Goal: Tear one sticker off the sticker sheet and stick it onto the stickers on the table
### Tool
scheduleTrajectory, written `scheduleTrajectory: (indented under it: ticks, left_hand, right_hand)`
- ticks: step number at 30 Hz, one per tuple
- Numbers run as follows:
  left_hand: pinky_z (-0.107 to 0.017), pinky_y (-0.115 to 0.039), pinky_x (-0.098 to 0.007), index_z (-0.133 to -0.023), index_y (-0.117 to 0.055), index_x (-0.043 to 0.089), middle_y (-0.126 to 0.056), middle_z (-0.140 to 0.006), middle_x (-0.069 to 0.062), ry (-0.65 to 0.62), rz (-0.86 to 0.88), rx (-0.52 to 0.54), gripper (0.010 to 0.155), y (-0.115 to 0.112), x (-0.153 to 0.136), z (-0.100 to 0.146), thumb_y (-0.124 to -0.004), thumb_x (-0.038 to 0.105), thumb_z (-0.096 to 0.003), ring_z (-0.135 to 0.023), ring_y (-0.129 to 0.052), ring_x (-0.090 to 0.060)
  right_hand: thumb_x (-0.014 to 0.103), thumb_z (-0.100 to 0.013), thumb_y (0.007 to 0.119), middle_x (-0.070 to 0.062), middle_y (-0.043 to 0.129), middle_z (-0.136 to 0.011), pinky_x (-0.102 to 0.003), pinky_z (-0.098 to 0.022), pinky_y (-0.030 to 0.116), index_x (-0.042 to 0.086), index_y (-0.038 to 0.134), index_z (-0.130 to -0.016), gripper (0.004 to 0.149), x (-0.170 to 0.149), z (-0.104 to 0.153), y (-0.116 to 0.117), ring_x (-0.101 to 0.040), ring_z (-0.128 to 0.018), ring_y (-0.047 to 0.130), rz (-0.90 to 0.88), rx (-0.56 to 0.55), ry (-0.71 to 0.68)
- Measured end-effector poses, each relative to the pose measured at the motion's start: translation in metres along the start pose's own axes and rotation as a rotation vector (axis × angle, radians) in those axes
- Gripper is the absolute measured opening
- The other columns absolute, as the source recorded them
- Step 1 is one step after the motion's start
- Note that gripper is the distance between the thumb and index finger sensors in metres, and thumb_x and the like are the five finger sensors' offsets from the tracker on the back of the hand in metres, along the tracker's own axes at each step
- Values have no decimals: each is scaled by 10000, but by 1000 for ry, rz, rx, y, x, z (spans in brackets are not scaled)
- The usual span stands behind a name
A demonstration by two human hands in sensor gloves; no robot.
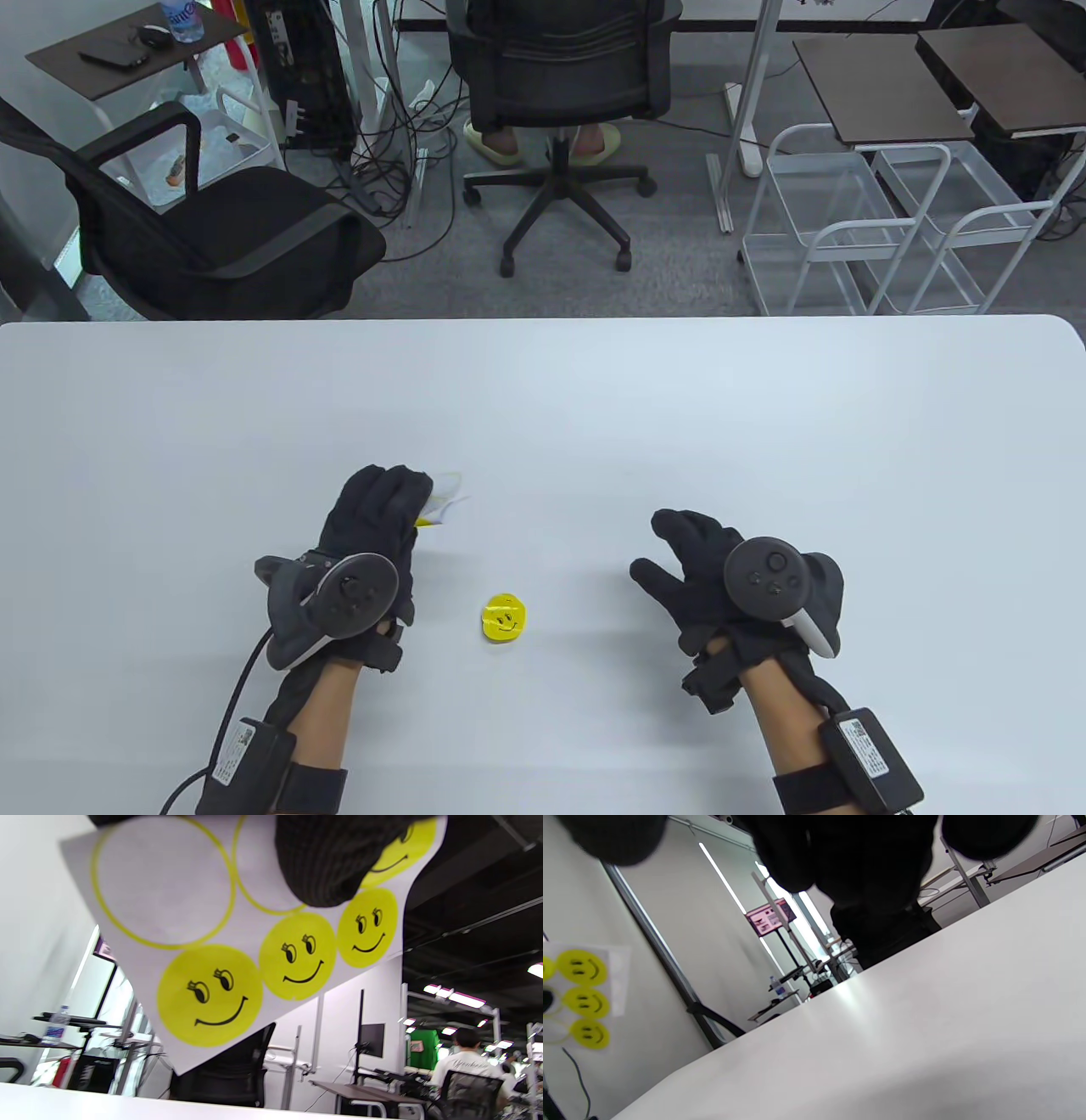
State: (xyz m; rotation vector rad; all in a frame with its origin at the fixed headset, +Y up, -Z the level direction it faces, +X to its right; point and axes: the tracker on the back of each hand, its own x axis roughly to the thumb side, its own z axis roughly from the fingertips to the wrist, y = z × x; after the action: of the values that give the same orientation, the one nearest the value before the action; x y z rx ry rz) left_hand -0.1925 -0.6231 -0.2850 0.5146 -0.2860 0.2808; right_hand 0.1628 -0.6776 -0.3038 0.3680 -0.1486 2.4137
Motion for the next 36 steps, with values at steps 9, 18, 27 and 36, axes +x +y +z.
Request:
scheduleTrajectory:
  ticks: [9, 18, 27, 36]
  left_hand:
    - [-733, -718, -488, -1022, -681, 280, -736, -1115, -34, -204, 154, 14, 558, -20, 42, 23, -804, 256, -478, -1034, -722, -378]
    - [-724, -721, -487, -1030, -658, 272, -732, -1111, -43, -358, 151, 15, 574, -27, 78, 37, -803, 265, -475, -1025, -727, -377]
    - [-715, -730, -486, -1031, -651, 254, -728, -1108, -53, -445, 17, 10, 573, -30, 98, 44, -797, 270, -477, -1015, -739, -378]
    - [-716, -733, -482, -1030, -657, 262, -731, -1108, -54, -476, -33, 0, 573, -29, 101, 45, -797, 276, -475, -1015, -742, -378]
  right_hand:
    - [642, -466, 652, -162, 917, -708, -538, -356, 721, 47, 748, -941, 767, 21, 2, 5, -349, -483, 892, -266, -5, -62]
    - [687, -464, 644, -46, 961, -500, -336, -99, 768, 44, 841, -856, 779, 22, 2, 19, -163, -226, 886, -495, 83, -48]
    - [585, -481, 798, 8, 970, -436, -302, -63, 771, 81, 886, -815, 611, 27, 10, 16, -110, -169, 876, -539, 9, -76]
    - [456, -493, 830, -7, 954, -460, -324, -102, 781, 194, 979, -737, 388, 32, 12, 11, -125, -207, 874, -397, -40, -98]
